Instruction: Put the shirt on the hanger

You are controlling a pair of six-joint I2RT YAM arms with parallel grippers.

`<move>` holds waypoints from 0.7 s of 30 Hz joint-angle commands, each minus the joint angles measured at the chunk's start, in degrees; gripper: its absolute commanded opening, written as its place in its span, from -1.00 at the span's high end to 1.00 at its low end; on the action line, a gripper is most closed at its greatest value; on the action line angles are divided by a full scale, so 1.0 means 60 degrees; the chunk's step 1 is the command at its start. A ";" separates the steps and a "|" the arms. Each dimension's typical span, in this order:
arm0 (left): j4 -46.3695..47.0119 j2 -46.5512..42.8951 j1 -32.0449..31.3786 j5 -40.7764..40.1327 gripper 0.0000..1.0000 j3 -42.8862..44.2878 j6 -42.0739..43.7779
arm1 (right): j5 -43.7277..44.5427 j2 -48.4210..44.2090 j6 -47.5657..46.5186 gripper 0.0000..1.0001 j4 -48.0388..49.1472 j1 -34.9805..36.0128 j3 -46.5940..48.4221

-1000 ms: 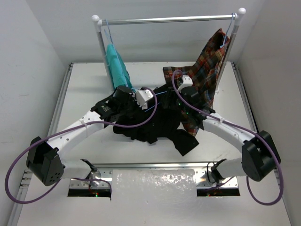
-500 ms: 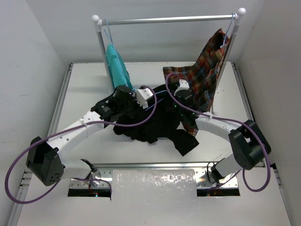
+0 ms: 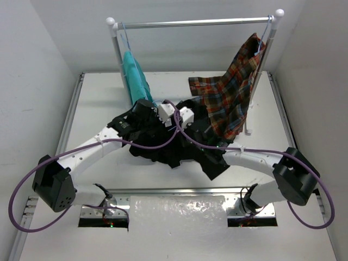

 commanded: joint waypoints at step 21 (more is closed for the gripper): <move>0.0880 -0.0298 -0.0102 0.0054 1.00 0.0174 0.0436 | -0.2179 -0.3023 -0.3209 -0.52 -0.3610 0.0721 -0.0986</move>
